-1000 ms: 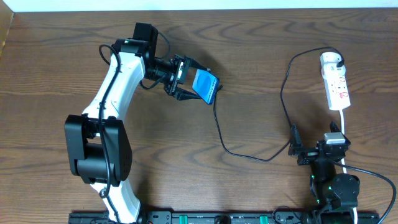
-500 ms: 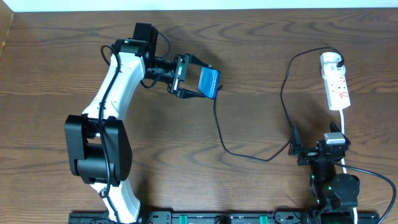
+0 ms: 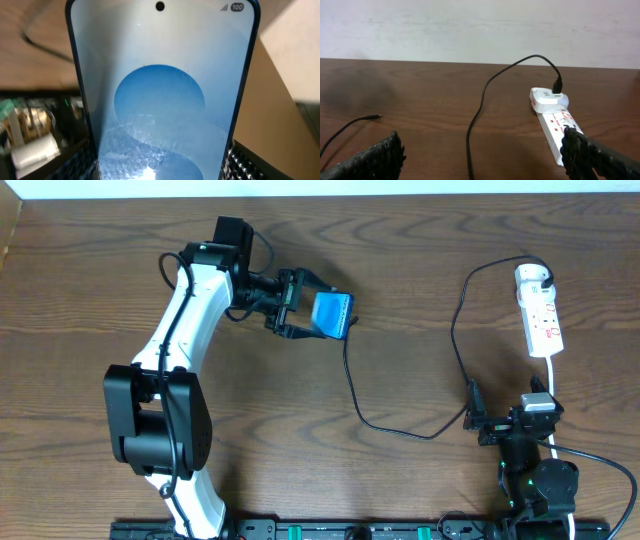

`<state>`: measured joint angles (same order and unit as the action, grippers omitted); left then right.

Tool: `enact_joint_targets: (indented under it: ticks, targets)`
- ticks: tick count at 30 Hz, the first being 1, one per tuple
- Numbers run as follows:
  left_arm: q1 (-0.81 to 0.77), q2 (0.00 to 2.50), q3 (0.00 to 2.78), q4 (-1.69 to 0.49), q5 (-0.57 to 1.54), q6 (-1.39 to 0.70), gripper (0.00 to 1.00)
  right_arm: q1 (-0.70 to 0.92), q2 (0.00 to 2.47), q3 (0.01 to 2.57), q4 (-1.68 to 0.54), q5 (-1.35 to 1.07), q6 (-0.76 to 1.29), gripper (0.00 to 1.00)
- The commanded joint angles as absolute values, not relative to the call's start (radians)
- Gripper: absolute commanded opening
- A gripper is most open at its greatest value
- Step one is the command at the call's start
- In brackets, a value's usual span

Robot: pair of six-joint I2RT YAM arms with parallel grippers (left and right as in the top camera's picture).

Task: Plug charger to phone and switch on socket
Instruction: 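Lift the phone with the left gripper and swing it rightward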

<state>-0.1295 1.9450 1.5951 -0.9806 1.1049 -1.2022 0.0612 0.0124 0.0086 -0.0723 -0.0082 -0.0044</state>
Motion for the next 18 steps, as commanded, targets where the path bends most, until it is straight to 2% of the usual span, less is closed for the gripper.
enact_joint_targets:
  ticks: [1,13,18]
  targets:
    - [-0.118,1.905,1.623,-0.982,0.891,-1.209,0.63,0.067,0.008,0.006,-0.075,-0.013,0.010,0.99]
    - [-0.118,1.906,1.623,-1.000,0.279,-1.134,0.61,0.067,0.008,0.006,-0.075,-0.014,0.010,0.99]
    - [-0.118,1.906,1.623,-1.034,0.155,-1.106,0.61,0.067,0.008,0.006,-0.075,-0.013,0.010,0.99]
